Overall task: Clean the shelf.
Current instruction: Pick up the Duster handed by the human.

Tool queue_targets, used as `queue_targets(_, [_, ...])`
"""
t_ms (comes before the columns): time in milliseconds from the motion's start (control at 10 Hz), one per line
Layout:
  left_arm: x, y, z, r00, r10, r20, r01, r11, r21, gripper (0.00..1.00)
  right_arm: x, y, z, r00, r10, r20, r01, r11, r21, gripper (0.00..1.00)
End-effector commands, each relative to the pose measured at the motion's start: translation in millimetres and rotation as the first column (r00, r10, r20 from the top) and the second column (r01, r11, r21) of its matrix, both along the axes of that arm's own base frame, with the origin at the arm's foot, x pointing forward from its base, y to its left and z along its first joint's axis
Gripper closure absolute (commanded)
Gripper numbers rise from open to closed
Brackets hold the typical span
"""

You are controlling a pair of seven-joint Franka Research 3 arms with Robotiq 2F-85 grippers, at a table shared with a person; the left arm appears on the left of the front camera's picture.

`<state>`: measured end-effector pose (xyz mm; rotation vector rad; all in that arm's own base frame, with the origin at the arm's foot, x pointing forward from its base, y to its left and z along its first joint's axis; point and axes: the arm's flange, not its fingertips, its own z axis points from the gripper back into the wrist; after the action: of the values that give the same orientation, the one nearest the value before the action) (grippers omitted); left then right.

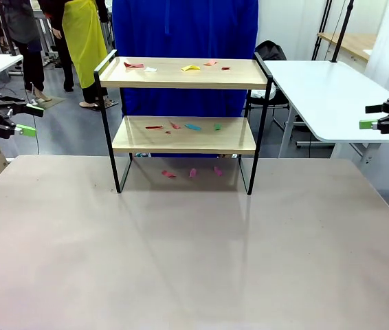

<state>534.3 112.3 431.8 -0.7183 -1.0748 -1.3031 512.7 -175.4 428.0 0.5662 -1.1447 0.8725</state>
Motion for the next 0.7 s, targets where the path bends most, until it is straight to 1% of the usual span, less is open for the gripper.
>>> queue_targets(0, [18.5,16.9,-5.1,0.998,-0.058,0.002,0.058,0.994,-0.089,0.0,13.2,-8.7,-7.0,0.997,0.025,0.077,-0.028,0.999,0.035,0.0])
queue_targets(100, [21.0,23.1,-4.8,0.997,-0.079,0.024,0.082,0.989,-0.122,0.0,16.4,-13.3,-8.6,0.995,0.031,0.091,-0.035,0.998,0.048,0.0])
queue_targets(200, [23.3,28.0,-4.5,0.997,-0.072,0.04,0.077,0.987,-0.141,0.0,18.8,-17.8,-9.6,0.994,0.031,0.101,-0.038,0.997,0.066,0.0])
queue_targets(300, [25.1,33.7,-4.7,0.997,-0.067,0.047,0.073,0.986,-0.15,0.0,21.4,-21.4,-10.2,0.993,0.037,0.117,-0.046,0.996,0.078,0.0])
queue_targets(600, [34.4,50.4,-8.5,0.995,-0.09,0.05,0.099,0.971,-0.219,0.0,30.1,-30.5,-9.4,0.99,0.045,0.131,-0.06,0.992,0.111,0.0])
